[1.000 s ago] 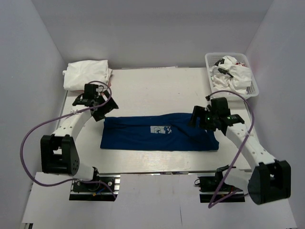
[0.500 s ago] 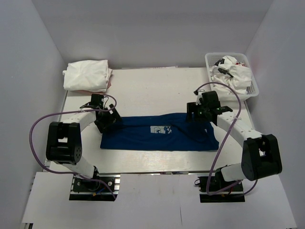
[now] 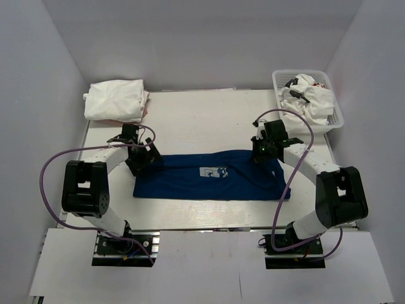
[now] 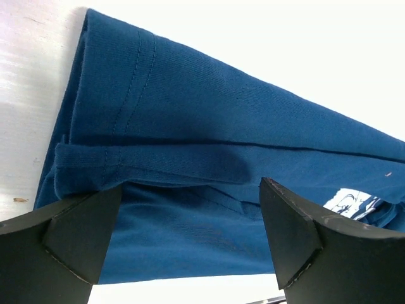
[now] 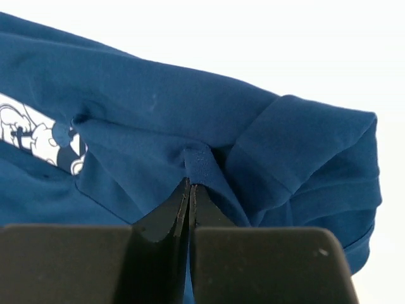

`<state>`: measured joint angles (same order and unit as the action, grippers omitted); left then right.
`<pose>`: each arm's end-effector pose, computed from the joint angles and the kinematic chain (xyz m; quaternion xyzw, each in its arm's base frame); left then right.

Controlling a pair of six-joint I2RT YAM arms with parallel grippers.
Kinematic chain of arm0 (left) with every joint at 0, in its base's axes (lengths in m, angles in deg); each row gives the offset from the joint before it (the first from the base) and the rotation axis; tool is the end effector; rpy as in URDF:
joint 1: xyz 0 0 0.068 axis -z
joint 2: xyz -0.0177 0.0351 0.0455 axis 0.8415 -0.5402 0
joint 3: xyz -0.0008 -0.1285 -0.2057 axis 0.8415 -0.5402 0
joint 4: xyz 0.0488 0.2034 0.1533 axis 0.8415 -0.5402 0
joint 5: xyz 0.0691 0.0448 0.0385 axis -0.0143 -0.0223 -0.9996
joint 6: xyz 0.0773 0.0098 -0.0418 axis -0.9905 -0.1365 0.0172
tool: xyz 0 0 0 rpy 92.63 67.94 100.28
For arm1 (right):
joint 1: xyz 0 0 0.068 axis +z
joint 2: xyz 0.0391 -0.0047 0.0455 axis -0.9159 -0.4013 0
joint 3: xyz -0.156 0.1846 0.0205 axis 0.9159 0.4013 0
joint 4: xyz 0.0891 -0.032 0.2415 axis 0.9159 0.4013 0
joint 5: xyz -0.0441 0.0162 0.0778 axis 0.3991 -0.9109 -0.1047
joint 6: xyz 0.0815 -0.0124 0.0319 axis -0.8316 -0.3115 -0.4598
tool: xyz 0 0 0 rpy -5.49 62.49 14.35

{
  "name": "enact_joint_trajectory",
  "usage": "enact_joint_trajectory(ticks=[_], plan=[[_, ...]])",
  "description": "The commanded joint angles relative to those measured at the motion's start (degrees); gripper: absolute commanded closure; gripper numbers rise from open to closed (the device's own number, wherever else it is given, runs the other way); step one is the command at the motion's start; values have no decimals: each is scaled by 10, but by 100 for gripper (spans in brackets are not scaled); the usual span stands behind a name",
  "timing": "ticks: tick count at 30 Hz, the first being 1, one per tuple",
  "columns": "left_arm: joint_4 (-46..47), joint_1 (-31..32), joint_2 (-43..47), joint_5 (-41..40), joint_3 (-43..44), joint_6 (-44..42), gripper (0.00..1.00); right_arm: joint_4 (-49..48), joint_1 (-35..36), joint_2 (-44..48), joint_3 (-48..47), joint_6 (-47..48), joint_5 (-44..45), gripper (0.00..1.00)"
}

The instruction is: Fold and stack the t-shirts

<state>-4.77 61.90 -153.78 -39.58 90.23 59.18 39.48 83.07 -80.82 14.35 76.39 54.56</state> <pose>0.3019 -0.0378 0.0953 -0.2509 0.9484 -0.1399 0.1342 0.3169 0.1065 0.1415 -0.1273 0.9310 0.1242 0.3187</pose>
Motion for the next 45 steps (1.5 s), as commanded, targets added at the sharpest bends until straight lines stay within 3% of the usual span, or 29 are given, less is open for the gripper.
enact_joint_trajectory(ticks=[1,8,12,19,21,22,25,26,27,34,38,41,45], plan=[[-14,1,-5,-33,23,-8,0,33,5,21,-19,-3,-16,100],[-25,1,-5,-49,51,-8,0,124,22,108,0,-115,-78,100],[-25,-5,0,-49,63,-14,0,118,46,154,59,-178,-142,100],[-41,-5,18,-60,69,-19,0,77,99,163,102,-238,-168,100],[-46,-5,23,-60,74,-19,0,75,113,165,110,-241,-182,77],[-46,-5,23,-65,74,-19,0,70,118,165,116,-240,-188,73],[-51,-5,23,-65,80,-24,0,64,132,167,105,-236,-235,37],[-51,-5,28,-65,80,-24,0,66,135,170,101,-236,-237,10],[-56,-5,28,-65,80,-24,0,68,138,172,93,-234,-237,10],[-62,-5,34,-60,91,-29,0,130,128,185,26,-233,-101,10],[-62,-5,34,-60,104,-36,0,187,105,189,11,-263,112,10],[-48,-5,18,-43,127,-41,0,185,68,174,6,-272,183,10],[-41,-5,-24,-36,151,-41,0,159,44,136,-3,-281,213,10]])
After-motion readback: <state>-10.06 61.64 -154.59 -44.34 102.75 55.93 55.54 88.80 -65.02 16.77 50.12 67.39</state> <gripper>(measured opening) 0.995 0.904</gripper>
